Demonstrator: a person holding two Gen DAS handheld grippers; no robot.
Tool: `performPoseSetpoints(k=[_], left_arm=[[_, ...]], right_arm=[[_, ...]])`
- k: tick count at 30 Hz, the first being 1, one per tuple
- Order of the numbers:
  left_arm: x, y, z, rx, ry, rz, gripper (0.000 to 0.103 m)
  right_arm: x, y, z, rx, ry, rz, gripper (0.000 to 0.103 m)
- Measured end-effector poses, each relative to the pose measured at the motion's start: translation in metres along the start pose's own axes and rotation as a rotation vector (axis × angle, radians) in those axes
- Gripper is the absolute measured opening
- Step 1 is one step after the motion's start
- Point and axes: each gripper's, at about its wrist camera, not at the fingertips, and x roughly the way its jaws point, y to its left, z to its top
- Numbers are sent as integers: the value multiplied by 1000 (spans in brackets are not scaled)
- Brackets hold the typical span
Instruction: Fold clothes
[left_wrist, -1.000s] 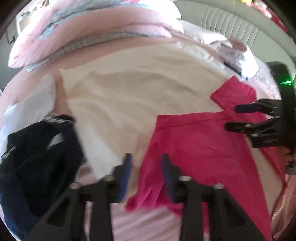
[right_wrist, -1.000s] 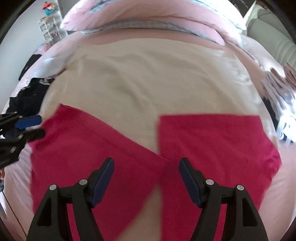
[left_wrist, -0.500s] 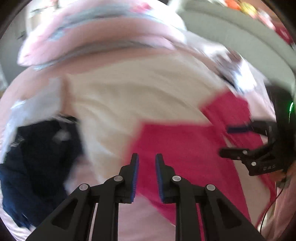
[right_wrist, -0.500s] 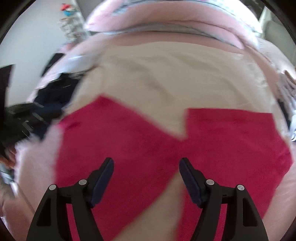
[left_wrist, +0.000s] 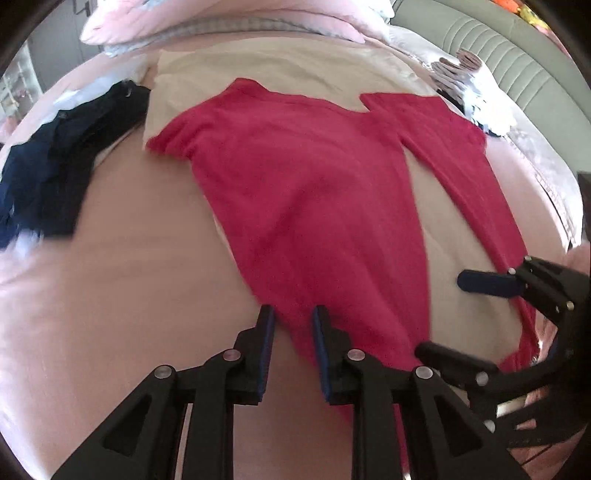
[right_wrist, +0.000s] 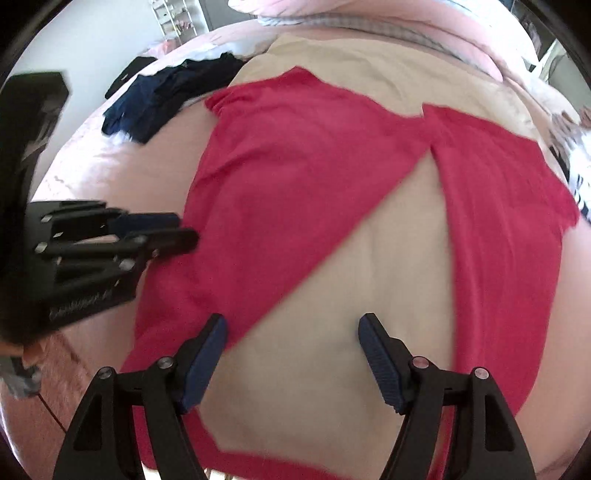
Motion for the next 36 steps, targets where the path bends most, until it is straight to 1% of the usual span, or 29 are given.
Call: performPoseSetpoints(k=[2,5,6,8,10,11,14,16,18,19,20,23,27,30,31,34,36], left_arm=[[-7,-1,-15,-35,-10,-14,19],[-18,-3,-37,-88,-26,-36,19],[-22,-4,-44,-106,-31,-43,19],[-29,-5,-59,-141,-41,-57,19],[-29,-4,-64,-175,-50,-73,19],[-28,-4,-66,-192,-55,-81,19],[-27,-3,-72,-242,-68,-105,19],[-27,-2,-76,-275,-77,-120,19],[-26,-2,-80,-308,-86,-136,19],[-25,-1,-82,-325,-91,-144,19],[-25,-1,-84,-341,-95,-152,19],[-25,-6,-88,-318,-83,-141,19],[-25,-13,-93,-279,-65,-123,19],[-25,-19,-96,-250,-51,-110,19],[-25,-20,-98,-240,-46,-105,19],[-25,-26,-102,-211,-33,-92,19],[-25,-29,-104,-192,-24,-83,19]], right_arm=[[-10,10,-22,-43,-16,-13,73],[-20,15,-40,-87,-77,-53,73],[-27,9,-44,-77,-89,-56,73],[-26,3,-43,-45,-100,-45,73],[-11,16,-31,-55,-105,-7,75],[-9,23,-33,-85,-112,10,75],[2,58,-35,-198,-128,105,75],[0,69,-41,-274,-96,129,75],[-5,67,-41,-310,-84,153,74],[-9,58,-39,-275,-76,198,74],[-10,48,-34,-221,-90,205,74],[-14,21,-21,-60,-132,227,74],[10,39,-20,-134,-97,154,75],[5,54,-33,-221,-87,175,76],[3,59,-37,-250,-84,183,75],[-9,51,-47,-266,-1,295,75],[-22,34,-52,-225,-4,325,75]])
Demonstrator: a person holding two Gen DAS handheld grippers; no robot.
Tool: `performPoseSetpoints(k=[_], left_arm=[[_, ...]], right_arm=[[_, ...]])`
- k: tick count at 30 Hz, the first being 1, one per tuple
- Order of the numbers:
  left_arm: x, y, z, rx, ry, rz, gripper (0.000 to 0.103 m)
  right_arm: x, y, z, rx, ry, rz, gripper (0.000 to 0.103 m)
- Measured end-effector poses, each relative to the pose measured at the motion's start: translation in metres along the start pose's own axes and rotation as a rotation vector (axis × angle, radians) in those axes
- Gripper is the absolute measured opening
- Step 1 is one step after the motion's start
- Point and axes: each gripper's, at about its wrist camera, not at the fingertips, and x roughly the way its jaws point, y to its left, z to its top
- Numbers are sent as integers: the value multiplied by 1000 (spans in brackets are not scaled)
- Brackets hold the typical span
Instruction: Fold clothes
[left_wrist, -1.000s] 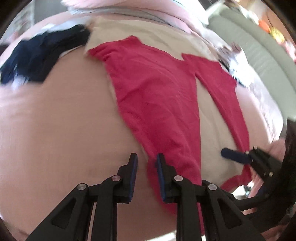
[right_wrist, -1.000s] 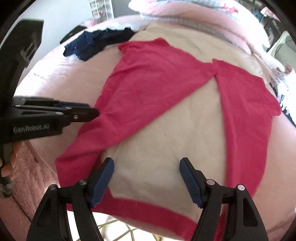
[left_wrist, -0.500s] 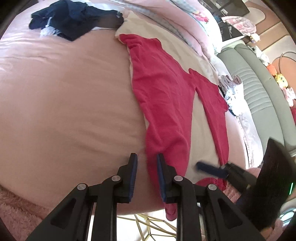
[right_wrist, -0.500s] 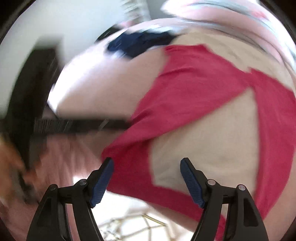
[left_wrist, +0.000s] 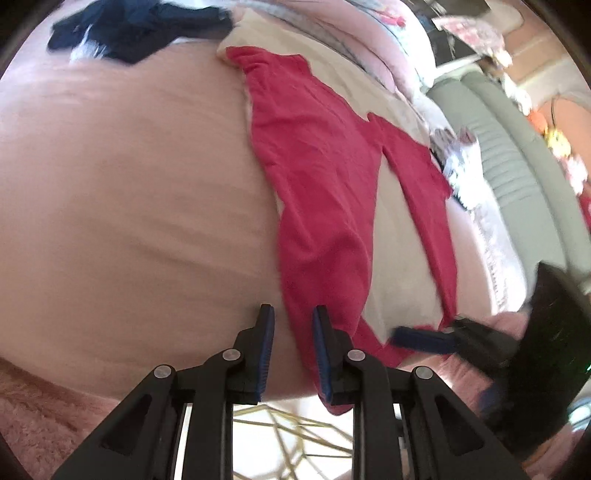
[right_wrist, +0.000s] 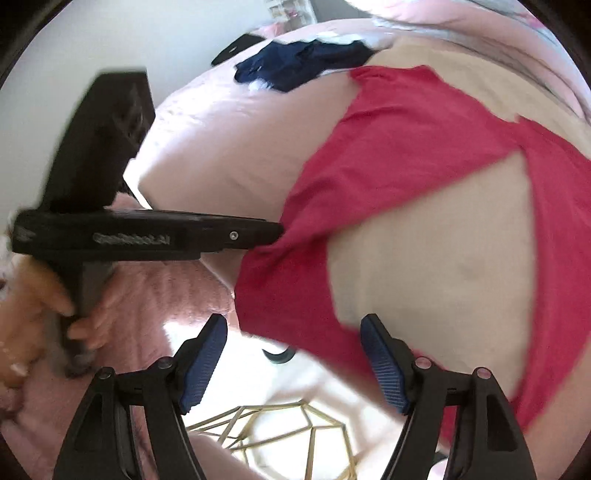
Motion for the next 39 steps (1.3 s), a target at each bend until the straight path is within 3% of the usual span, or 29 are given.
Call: performPoseSetpoints(k=[4,11,15,17,20,24,26,33,35,37,39], left_arm=[[-4,-12,-3,60,26,27,19],[-18,-32,3,140,-61,40,19],[-4,-49,-11,220,-28,85,19],[-2,-53,-16,226,-41,158,9],[1,-58,-14,211,-40,142,8],[-4,-64,-9,194,-60,118,5],[-5,-70,-3,198,-51,117,4],[23,-84,-2,288,99,173,4],[27,-82,-2,288,142,163,10],[21,-84,0,299,194,82,42],[5,-87,4,325,152,34,47]], right_arm=[[-51,-32,-18,95,-106,13,75],[-119,-134,-59,482,-340,-187,75],[-95,-143,-62,501,-260,-247,75],[-83,-147,-63,510,-220,-277,75],[-64,-149,-64,512,-151,-322,75],[-54,-137,-51,421,-130,-402,75],[-54,-137,-49,424,-125,-395,75],[-62,-126,-46,451,-152,-330,75],[-68,-120,-43,427,-166,-315,75],[-74,-115,-38,403,-171,-305,75],[-79,-118,-32,406,-168,-279,75]])
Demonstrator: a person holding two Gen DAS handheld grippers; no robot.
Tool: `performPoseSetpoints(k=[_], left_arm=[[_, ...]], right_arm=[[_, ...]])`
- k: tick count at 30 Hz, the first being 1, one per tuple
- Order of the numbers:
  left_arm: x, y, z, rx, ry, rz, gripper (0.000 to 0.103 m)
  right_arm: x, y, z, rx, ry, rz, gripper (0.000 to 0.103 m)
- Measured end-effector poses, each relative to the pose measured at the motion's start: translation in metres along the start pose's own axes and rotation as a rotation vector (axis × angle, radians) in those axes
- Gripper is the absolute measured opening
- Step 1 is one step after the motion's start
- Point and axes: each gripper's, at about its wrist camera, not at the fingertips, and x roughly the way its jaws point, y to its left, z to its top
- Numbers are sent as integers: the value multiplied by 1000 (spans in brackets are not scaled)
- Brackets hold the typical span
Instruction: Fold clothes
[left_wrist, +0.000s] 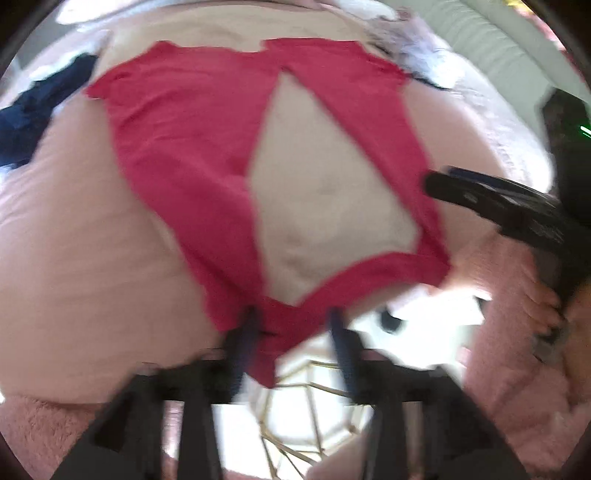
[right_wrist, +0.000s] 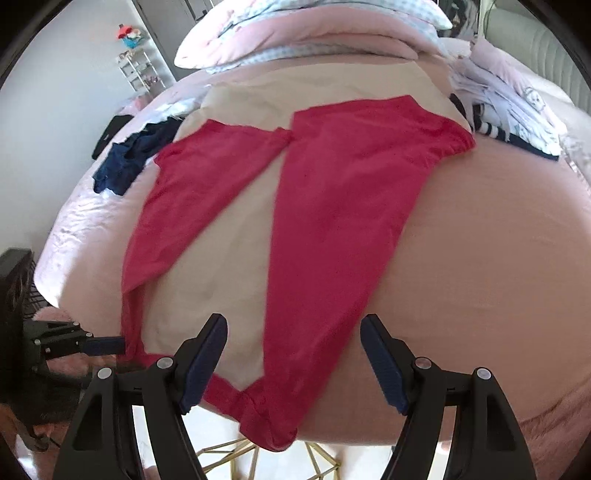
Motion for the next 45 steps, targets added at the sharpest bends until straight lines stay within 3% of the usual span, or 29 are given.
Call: performPoseSetpoints(k=[5,6,7,8,13,16,17,21,26,28,30,37,40,43,45], left_arm=[[-59,19,14,17,-322,6,47],[-57,28,22,8,-353,53,47],[-54,39,30,-2,-381,108,47],[-51,49,38,-12,-408,163,46],[-10,105,81,-125,-323,102,46],[0,114,68,-215,-311,-4,46],[4,114,65,-226,-292,-9,46],[14,109,60,-179,-250,47,46],[17,114,67,-193,-251,33,46],[17,115,68,-191,-246,36,46],[17,117,68,-198,-249,31,46],[6,130,66,-240,-285,73,46],[8,134,63,-257,-269,44,46],[19,120,64,-183,-211,27,41],[13,110,62,-138,-219,83,40]], right_arm=[[4,-9,42,73,15,138,73],[11,-8,55,79,19,136,69],[18,-8,68,85,22,135,55],[25,-8,82,91,26,133,48],[79,-3,134,139,66,118,45],[112,-3,155,168,95,73,45],[119,-4,159,171,102,80,45],[133,0,169,138,97,57,38],[145,10,182,80,82,21,34],[149,15,187,58,66,8,15],[149,17,192,40,46,-1,7],[135,21,208,-7,-31,-23,5],[129,22,215,-27,-65,-33,5],[121,29,202,-58,-62,-26,8],[115,34,186,-82,-49,-16,9]])
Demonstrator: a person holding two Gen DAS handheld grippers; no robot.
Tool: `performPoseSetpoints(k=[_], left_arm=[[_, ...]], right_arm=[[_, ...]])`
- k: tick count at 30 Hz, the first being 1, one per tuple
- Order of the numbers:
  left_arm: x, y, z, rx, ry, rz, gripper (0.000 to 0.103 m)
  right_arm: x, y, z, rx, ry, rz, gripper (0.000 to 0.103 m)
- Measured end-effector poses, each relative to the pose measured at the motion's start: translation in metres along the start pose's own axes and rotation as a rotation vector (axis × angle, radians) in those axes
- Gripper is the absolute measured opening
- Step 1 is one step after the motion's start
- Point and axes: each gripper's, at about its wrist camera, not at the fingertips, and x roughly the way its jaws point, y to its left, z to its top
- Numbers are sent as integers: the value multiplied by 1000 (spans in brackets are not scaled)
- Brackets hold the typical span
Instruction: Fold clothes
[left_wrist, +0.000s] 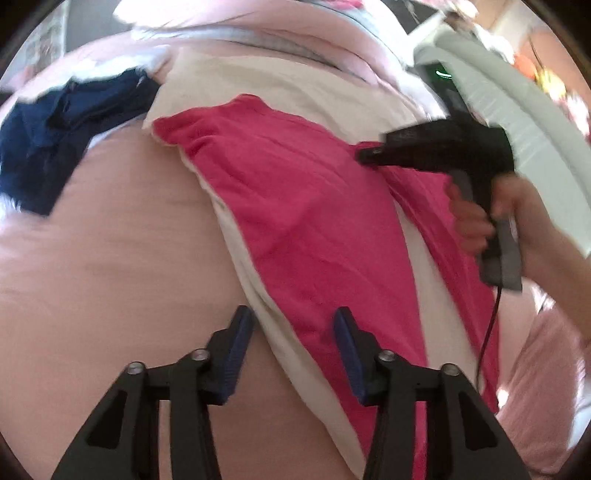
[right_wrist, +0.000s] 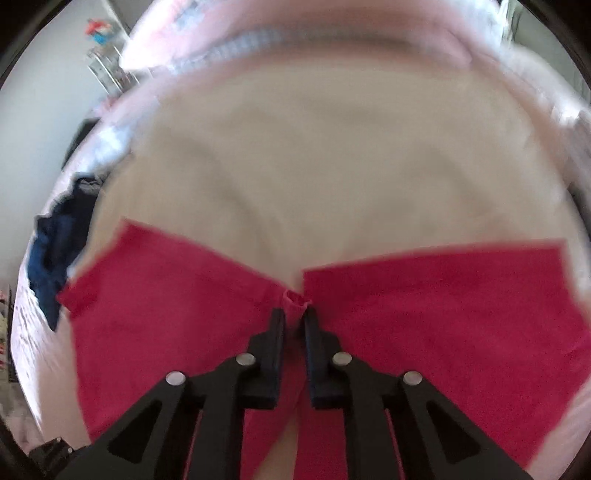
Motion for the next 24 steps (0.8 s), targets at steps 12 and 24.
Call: performPoseSetpoints(k=[12,24], left_arm=[[-22,-31,-44,54,31,-6,39],[-49,-37,-106,-15,87,0,40]], right_arm=[[-43,40,-88,-145,77,67,35],[-40,92,-181,-271,56,-31,36]])
